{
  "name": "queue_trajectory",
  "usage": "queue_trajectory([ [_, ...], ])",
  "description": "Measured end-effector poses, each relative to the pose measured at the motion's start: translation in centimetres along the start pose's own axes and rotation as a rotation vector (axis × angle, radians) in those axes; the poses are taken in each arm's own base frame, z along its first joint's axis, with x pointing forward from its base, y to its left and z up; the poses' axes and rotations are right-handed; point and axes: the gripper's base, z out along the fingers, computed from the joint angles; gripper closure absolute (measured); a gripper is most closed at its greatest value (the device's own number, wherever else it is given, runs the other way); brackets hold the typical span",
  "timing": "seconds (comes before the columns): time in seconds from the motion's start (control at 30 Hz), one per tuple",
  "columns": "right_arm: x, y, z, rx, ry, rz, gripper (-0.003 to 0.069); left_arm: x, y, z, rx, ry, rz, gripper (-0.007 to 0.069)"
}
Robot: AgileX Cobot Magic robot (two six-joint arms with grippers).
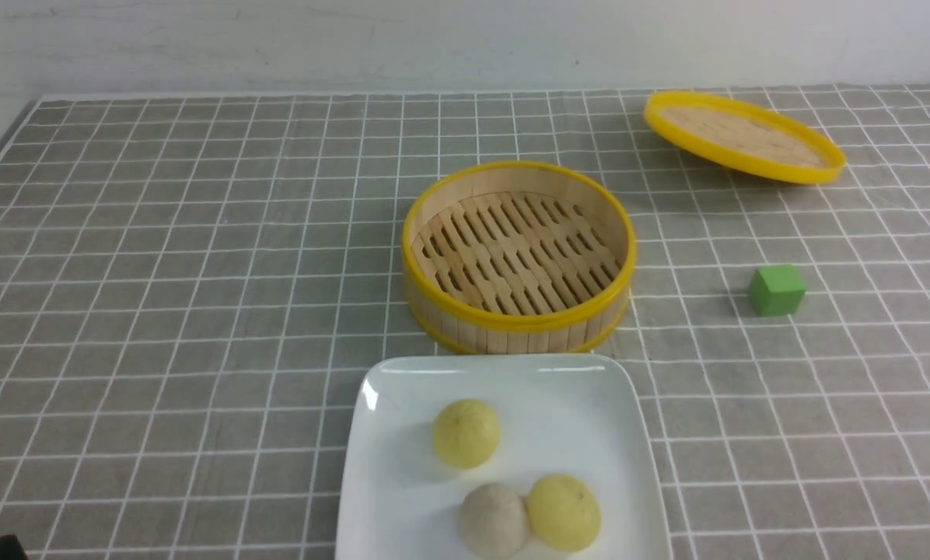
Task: Put the steamed buns into the plate on the grey tablecloth.
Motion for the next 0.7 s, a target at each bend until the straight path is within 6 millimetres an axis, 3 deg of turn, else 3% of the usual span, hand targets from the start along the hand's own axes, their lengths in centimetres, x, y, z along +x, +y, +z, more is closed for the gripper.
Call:
queue_trajectory([
  [0.7,0.0,0.0,0.0,0.0,0.0,0.0,0.049,0.11,0.26,-0.03,-0.041,0.004,0.017,0.0569],
])
